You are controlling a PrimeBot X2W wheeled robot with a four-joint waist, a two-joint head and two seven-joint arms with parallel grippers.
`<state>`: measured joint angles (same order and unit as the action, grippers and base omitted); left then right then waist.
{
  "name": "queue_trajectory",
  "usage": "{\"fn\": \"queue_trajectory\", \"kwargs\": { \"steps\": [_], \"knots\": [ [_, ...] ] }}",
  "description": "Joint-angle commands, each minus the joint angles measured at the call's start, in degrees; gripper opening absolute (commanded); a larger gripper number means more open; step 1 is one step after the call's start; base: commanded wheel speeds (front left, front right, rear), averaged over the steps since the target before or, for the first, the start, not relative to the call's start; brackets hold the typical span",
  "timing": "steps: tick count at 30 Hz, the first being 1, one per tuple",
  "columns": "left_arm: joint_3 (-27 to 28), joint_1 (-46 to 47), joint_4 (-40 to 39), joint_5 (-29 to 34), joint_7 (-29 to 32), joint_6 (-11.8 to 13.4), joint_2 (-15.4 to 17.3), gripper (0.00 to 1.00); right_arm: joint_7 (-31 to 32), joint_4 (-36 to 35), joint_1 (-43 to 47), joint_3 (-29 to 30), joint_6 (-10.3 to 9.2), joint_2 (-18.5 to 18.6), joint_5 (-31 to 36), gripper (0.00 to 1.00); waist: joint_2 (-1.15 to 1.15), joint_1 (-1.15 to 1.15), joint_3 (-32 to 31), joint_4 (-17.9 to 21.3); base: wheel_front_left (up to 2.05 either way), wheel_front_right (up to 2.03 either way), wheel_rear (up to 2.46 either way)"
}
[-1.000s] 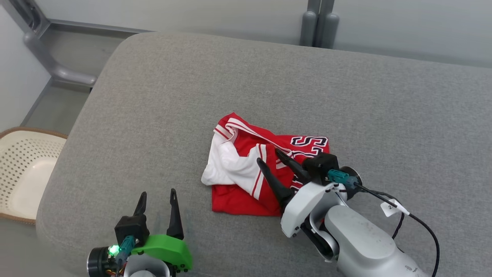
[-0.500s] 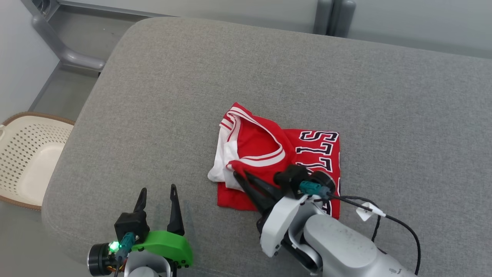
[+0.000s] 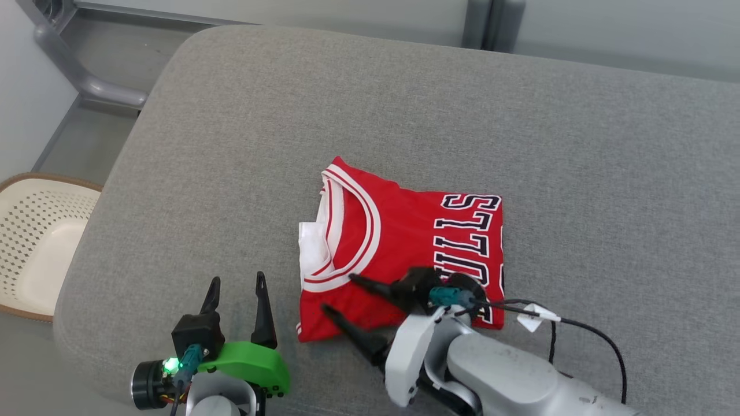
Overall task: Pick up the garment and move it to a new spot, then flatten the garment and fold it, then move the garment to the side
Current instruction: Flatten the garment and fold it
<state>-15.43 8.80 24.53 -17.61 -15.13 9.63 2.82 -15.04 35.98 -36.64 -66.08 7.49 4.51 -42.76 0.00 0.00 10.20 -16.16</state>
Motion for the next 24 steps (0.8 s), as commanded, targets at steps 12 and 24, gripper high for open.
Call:
{"fn": "queue_trajectory", "kwargs": {
  "steps": [12,24],
  "knots": [
    [1.8,1.3,-0.9,2.2,0.1,0.0,0.2,1.0,-0.2,-1.1,7.9,33.4,-0.01,0.8,18.8,1.0,0.0,0.0,-0.8,5.6,0.0,0.0,0.0],
    [4.2,1.6,-0.3,4.3,0.1,-0.8,0.2,1.0,-0.2,-8.0,17.4,57.5,-0.01,-1.5,32.1,1.0,0.0,0.0,-1.7,10.7,0.0,0.0,0.0]
  ]
}}
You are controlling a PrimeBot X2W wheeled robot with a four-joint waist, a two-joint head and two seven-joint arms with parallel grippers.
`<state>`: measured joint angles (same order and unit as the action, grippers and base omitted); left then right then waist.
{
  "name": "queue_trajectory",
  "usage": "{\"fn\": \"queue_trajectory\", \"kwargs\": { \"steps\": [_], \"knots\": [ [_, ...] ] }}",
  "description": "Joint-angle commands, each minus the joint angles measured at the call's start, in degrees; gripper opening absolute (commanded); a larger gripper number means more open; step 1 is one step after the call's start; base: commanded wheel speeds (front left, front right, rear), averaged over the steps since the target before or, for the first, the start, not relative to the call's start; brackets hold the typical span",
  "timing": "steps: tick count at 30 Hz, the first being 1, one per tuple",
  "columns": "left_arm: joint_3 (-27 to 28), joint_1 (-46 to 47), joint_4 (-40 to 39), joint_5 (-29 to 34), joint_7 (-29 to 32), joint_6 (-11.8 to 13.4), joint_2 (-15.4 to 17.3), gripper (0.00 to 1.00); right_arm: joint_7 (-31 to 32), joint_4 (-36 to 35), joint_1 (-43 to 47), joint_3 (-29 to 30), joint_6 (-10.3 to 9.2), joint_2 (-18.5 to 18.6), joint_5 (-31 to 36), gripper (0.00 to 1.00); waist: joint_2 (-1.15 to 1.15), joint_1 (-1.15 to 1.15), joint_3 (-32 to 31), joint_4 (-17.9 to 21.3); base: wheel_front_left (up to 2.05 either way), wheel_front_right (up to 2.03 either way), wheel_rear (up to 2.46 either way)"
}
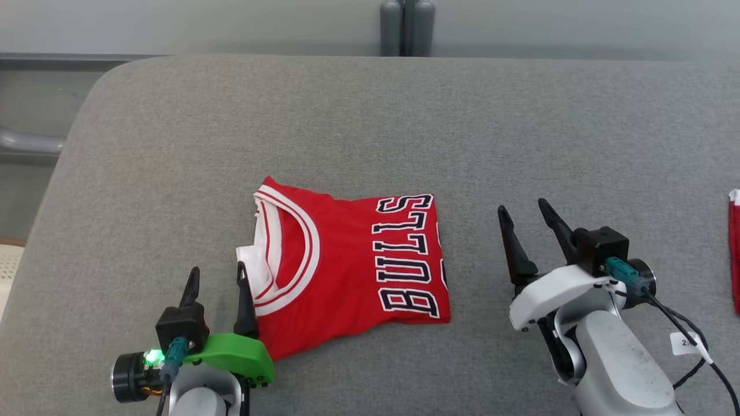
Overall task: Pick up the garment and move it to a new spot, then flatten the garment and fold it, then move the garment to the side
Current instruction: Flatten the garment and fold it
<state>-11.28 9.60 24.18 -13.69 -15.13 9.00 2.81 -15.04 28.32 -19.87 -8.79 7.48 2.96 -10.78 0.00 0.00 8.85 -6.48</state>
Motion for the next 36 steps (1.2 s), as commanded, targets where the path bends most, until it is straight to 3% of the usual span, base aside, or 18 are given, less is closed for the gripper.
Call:
{"fn": "queue_trajectory", "kwargs": {
  "steps": [1,23,31,36],
  "knots": [
    [0.3,0.8,0.0,0.5,0.1,-0.3,0.2,1.0,-0.2,-0.6,1.1,0.7,0.0,0.0,-0.1,1.0,0.0,0.0,-0.5,1.5,0.0,0.0,0.0],
    [4.8,-4.9,-0.2,4.2,0.1,-1.5,0.2,1.0,-0.2,-2.8,8.1,0.7,0.0,0.0,-4.6,1.0,0.0,0.0,-5.4,10.6,0.0,0.0,0.0],
    [4.6,-4.5,-0.3,4.6,0.1,-1.9,0.2,1.0,-0.2,-2.7,8.7,0.6,0.0,0.0,-4.8,1.0,0.0,0.0,-5.2,9.9,0.0,0.0,0.0],
    [3.3,-3.7,-0.4,3.7,0.1,-2.2,0.2,1.0,-0.2,-0.1,7.4,-4.3,0.0,0.0,-5.8,1.0,0.0,0.0,-4.2,7.4,0.0,0.0,0.0]
  ]
}}
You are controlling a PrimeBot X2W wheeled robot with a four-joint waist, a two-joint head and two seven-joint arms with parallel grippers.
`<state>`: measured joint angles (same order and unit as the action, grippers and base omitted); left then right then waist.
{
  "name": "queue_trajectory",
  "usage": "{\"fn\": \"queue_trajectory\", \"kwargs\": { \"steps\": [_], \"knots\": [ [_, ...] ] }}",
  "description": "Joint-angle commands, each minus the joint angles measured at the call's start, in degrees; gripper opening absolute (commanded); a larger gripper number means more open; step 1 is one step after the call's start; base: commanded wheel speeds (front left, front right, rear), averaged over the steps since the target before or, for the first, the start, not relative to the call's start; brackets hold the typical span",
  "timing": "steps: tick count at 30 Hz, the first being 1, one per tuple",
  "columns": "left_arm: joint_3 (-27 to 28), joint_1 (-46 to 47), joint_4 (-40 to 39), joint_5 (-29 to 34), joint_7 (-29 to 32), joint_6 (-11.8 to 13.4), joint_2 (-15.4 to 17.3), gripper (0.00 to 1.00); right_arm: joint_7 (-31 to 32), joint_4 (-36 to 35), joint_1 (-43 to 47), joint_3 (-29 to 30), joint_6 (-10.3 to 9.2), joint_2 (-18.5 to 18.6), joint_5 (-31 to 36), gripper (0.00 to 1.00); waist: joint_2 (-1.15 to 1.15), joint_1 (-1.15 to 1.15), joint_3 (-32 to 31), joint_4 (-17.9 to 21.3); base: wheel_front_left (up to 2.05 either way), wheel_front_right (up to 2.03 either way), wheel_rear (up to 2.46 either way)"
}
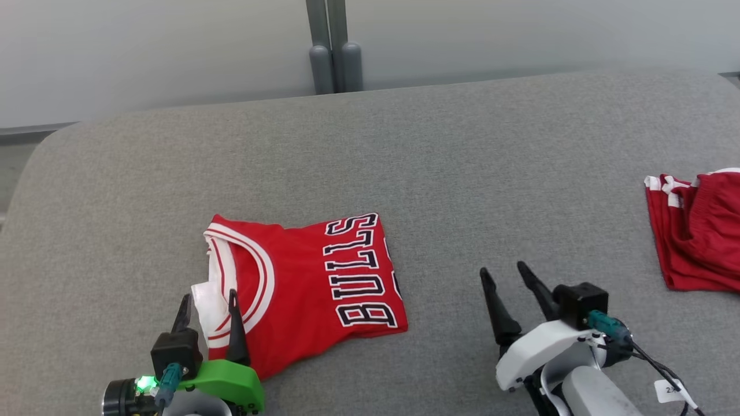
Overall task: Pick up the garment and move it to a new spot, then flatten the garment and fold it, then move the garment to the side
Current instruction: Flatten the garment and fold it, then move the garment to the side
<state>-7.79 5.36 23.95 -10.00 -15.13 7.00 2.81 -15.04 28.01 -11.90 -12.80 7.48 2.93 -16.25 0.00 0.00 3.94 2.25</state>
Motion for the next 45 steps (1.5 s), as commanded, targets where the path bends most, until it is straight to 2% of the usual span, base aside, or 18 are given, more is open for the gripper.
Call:
{"fn": "queue_trajectory", "kwargs": {
  "steps": [1,6,16,21,26,27,28,29,36,40,45],
  "knots": [
    [-0.5,0.8,-0.1,0.0,0.1,-0.3,0.2,1.0,-0.2,0.7,-1.2,-1.2,0.0,0.1,-0.6,1.0,0.0,0.0,1.0,-2.0,0.0,0.0,0.0],
    [-1.8,1.4,-0.1,0.0,0.1,0.1,0.2,1.0,-0.2,4.6,-4.5,-6.2,0.0,0.1,-3.4,1.0,0.0,0.0,2.4,-6.0,0.0,0.0,0.0],
    [-3.5,3.1,-1.1,-1.1,0.1,0.6,0.2,1.0,-0.2,13.4,-13.3,-10.0,0.0,0.1,-6.8,1.0,0.0,0.0,6.1,-13.5,0.0,0.0,0.0],
    [-4.0,3.6,-1.7,-1.9,0.1,0.9,0.2,1.0,-0.2,19.0,-16.0,-10.9,0.0,0.1,-6.9,1.0,0.0,0.0,7.4,-15.8,0.0,0.0,0.0],
    [-3.9,3.6,-2.1,-2.2,0.1,1.2,0.2,1.0,0.0,23.3,-17.5,-12.8,0.0,0.1,-8.0,1.0,0.0,0.0,8.3,-16.2,0.0,0.0,0.0],
    [-3.9,3.7,-2.1,-2.3,0.1,1.3,0.2,1.0,0.0,23.9,-17.5,-13.4,0.0,0.1,-8.3,0.93,0.0,0.0,8.5,-16.1,0.0,0.0,0.0],
    [-3.9,3.9,-2.2,-2.4,0.1,1.5,0.2,1.0,0.1,24.3,-17.7,-13.9,0.0,0.1,-8.7,0.3,0.0,0.0,8.6,-15.9,0.0,0.0,0.0],
    [-4.0,4.1,-2.3,-2.6,0.1,1.5,0.2,1.0,0.1,24.2,-18.0,-14.2,0.0,0.0,-8.9,0.0,0.0,0.0,8.8,-15.7,0.0,0.0,0.0],
    [-3.8,4.6,-2.3,-1.7,0.1,1.4,0.2,1.0,-0.1,20.6,-18.4,-12.2,-0.07,0.3,-8.3,0.0,0.0,0.0,8.3,-11.2,0.0,0.0,0.0],
    [-3.1,4.1,-1.8,-0.9,0.1,0.8,0.2,1.0,-0.2,18.4,-17.1,-11.5,-0.05,0.2,-8.9,0.0,0.0,0.0,7.2,-5.9,0.0,0.0,0.0],
    [-2.5,4.2,-1.1,-0.2,0.1,0.3,0.2,1.0,-0.2,16.5,-16.0,-11.7,-0.05,0.2,-10.0,0.0,0.0,0.0,5.9,2.7,0.0,0.0,0.0]
  ]
}}
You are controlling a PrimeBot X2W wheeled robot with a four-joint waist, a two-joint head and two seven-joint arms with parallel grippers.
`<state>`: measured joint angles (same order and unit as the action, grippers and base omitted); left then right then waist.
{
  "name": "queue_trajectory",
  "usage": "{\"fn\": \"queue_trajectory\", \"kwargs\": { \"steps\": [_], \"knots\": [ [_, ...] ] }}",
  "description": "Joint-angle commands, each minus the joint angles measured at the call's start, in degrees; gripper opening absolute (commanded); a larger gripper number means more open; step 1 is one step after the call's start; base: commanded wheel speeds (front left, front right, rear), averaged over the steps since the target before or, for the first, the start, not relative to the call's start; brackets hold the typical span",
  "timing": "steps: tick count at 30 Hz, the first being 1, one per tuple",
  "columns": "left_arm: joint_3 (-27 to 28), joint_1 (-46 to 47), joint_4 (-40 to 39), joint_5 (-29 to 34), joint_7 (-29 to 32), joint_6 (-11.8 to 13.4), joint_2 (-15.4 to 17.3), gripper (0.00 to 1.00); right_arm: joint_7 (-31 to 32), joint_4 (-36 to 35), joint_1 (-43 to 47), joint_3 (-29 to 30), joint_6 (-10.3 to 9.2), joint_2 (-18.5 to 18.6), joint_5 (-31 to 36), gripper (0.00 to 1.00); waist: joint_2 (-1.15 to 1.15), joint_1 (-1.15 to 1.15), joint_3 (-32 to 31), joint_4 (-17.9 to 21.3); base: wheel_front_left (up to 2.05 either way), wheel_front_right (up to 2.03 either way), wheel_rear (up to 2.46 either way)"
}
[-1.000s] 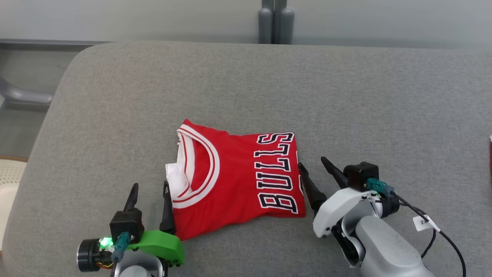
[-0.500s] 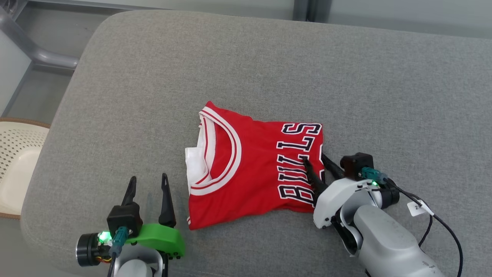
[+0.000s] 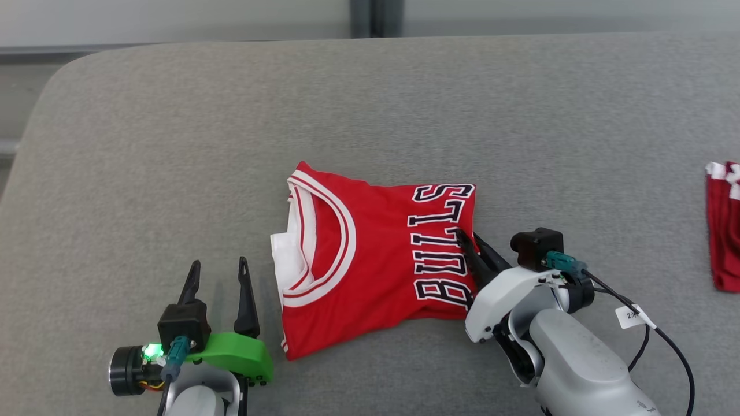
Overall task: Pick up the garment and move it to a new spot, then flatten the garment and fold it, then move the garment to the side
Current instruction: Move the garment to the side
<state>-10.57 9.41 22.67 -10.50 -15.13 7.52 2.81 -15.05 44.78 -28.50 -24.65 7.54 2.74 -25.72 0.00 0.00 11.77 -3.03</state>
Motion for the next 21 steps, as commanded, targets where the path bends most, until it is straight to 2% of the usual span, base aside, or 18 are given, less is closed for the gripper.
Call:
{"fn": "queue_trajectory", "kwargs": {
  "steps": [1,8,14,17,21],
  "knots": [
    [0.4,0.2,0.2,0.5,0.1,-0.4,0.2,1.0,-0.2,-0.6,0.8,-0.1,-0.11,0.3,-0.8,0.0,0.0,0.0,-2.1,9.5,0.0,0.0,0.0],
    [1.0,1.0,1.1,1.4,0.1,-1.2,0.2,1.0,-0.2,-2.4,2.1,-0.2,-0.11,0.3,-1.4,0.0,0.0,0.0,-2.7,22.0,0.0,0.0,0.0],
    [1.3,1.2,1.8,2.1,0.1,-1.7,0.2,1.0,-0.2,-3.2,3.4,-0.1,-0.11,0.2,-1.9,0.0,0.0,0.0,-2.1,30.6,0.0,0.0,0.0],
    [1.4,1.5,2.1,2.3,0.1,-2.0,0.2,1.0,-0.2,-3.8,3.8,0.1,-0.11,0.2,-2.1,0.0,0.0,0.0,-1.8,33.7,0.0,0.0,0.0],
    [-0.7,3.3,3.1,2.7,0.1,-3.3,0.2,1.0,-0.2,-4.3,4.8,3.6,-0.11,0.2,-1.0,0.0,0.0,0.0,-0.8,34.6,0.0,0.0,0.0]
  ]
}}
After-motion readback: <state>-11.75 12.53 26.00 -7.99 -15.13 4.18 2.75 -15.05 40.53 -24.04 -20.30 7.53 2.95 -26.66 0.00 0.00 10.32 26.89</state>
